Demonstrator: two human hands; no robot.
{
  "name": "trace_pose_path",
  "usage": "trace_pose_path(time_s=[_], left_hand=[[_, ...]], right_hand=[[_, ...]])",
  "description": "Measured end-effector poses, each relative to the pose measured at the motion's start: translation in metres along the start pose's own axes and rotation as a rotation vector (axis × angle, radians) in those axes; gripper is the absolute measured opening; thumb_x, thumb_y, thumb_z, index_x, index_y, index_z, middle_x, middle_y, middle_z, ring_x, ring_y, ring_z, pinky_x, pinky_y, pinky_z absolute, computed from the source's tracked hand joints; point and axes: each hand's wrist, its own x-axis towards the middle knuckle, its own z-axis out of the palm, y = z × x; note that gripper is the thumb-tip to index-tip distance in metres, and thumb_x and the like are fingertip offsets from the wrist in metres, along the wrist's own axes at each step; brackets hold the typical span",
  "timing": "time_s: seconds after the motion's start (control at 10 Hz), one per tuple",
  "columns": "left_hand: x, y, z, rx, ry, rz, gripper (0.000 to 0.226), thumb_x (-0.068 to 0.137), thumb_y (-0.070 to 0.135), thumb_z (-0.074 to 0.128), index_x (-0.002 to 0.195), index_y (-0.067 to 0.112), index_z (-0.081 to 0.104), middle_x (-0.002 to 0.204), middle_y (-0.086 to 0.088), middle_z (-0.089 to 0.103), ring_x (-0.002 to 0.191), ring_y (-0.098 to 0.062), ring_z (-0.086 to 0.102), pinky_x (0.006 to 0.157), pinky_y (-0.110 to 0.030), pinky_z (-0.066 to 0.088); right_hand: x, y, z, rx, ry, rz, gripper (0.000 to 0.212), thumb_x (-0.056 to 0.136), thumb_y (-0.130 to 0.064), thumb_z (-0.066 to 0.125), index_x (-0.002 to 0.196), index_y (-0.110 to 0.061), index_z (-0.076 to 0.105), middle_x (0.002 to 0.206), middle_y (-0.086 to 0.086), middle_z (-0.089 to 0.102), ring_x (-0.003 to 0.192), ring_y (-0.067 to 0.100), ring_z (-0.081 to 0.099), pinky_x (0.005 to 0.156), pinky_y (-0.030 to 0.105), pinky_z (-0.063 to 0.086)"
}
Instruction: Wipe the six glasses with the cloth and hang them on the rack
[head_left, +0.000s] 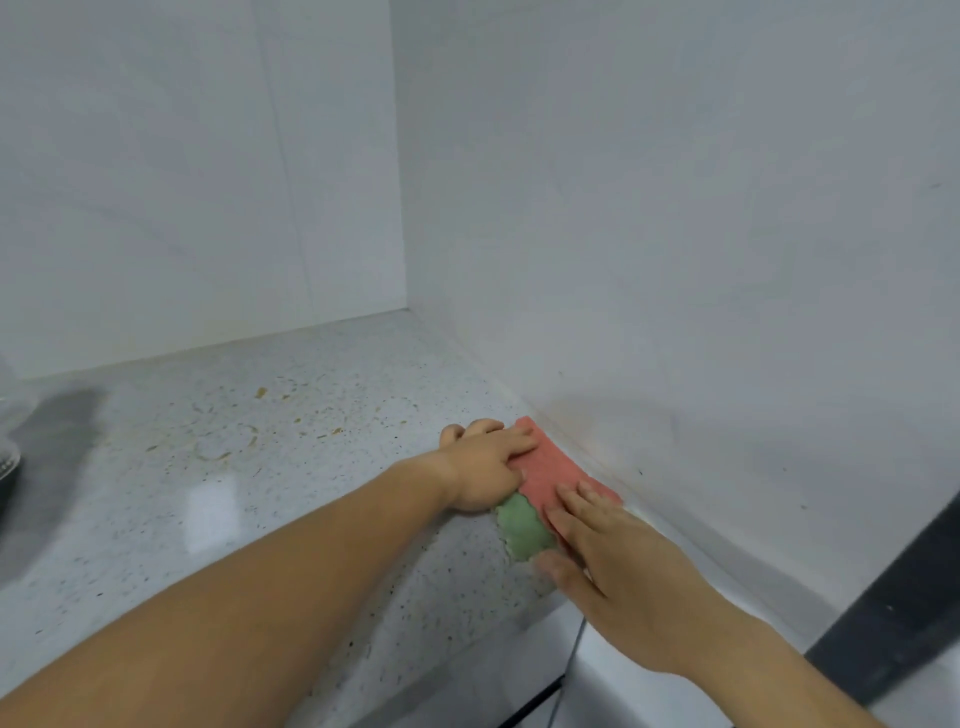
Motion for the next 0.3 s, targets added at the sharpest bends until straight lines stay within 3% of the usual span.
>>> trace_pose_path(time_s=[0.1, 0.2, 0.3], left_hand=[[0.000, 0.007, 0.002, 0.018, 0.038, 0.034, 0.059, 0.108, 0.028, 0.042, 0.164, 0.037, 0.026, 0.175, 0.014, 0.010, 0.161, -0.015, 0.002, 0.124, -0.037, -0.005], [-0.015, 0.009, 0.006, -0.013, 0.203, 0.054, 0.052, 0.108, 0.030, 0.042, 0.160, 0.030, 0.037, 0.171, 0.009, 0.026, 0.159, -0.014, 0.013, 0.124, -0.038, 0.000], [-0.040, -0.004, 0.010, -0.097, 0.377, 0.051, 0.046, 0.104, 0.035, 0.047, 0.150, 0.029, 0.051, 0.153, 0.011, 0.049, 0.148, -0.011, 0.033, 0.120, -0.034, 0.010]], right_hand=[[0.000, -0.005, -0.010, 0.012, -0.004, 0.026, 0.096, 0.083, -0.073, -0.004, 0.161, -0.026, 0.025, 0.170, -0.007, 0.019, 0.159, 0.016, 0.008, 0.124, 0.024, 0.005], [0.014, -0.002, -0.013, -0.052, 0.119, 0.019, 0.074, 0.094, -0.071, 0.007, 0.124, -0.032, 0.062, 0.133, -0.011, 0.060, 0.130, 0.019, 0.051, 0.110, 0.033, 0.040], [0.026, -0.003, -0.025, -0.006, 0.248, 0.069, 0.059, 0.095, -0.066, 0.016, 0.089, -0.026, 0.059, 0.092, -0.011, 0.061, 0.094, 0.017, 0.056, 0.087, 0.036, 0.048]])
